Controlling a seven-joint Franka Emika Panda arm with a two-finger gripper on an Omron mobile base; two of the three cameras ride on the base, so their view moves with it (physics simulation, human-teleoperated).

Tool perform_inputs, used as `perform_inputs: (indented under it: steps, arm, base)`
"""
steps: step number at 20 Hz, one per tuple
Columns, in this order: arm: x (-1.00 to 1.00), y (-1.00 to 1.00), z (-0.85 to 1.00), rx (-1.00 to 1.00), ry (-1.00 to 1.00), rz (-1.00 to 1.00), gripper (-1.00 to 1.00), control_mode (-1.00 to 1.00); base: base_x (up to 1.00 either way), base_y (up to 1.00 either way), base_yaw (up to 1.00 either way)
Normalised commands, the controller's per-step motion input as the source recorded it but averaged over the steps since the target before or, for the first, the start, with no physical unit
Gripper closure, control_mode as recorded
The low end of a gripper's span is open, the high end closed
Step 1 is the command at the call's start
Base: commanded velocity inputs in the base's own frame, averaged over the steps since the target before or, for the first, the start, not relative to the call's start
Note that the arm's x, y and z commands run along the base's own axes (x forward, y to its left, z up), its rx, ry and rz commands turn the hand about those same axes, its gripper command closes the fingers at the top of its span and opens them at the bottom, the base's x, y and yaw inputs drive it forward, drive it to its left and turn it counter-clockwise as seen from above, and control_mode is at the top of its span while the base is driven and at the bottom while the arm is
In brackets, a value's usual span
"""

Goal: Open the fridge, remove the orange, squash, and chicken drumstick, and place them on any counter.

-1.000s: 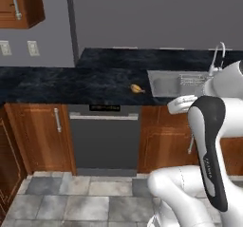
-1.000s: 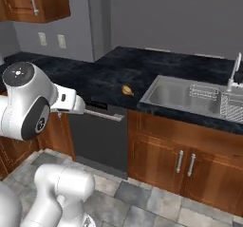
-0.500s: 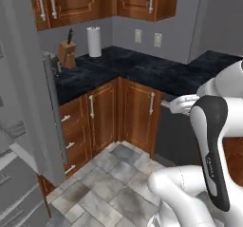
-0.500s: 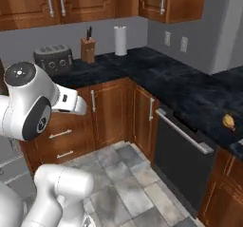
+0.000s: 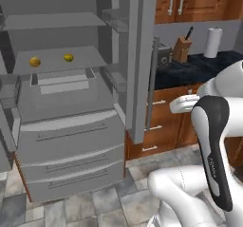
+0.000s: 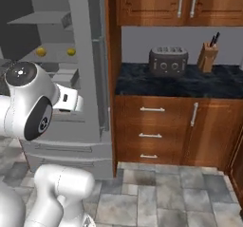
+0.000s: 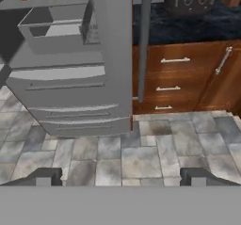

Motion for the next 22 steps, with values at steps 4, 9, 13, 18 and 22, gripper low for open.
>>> perform_inputs:
  steps: [4,9,13,18,22]
  arm:
    - [0.00,0.00,0.00,0.00,0.00,0.00,-1.00,1.00]
    - [0.00,0.00,0.00,0.00,0.00,0.00,-1.00,1.00]
    - [0.00,0.00,0.00,0.00,0.00,0.00,-1.00,1.00]
    - [0.00,0.00,0.00,0.00,0.00,0.00,-1.00,1.00]
    - [0.00,0.00,0.00,0.00,0.00,0.00,-1.00,1.00]
  base:
    - [0.19,0.72,0.50]
    - [0.26,0.20,0.04]
    - [0.25,0.25,0.00]
    - [0.39,0.73,0.00]
    - [0.55,0.87,0.00]
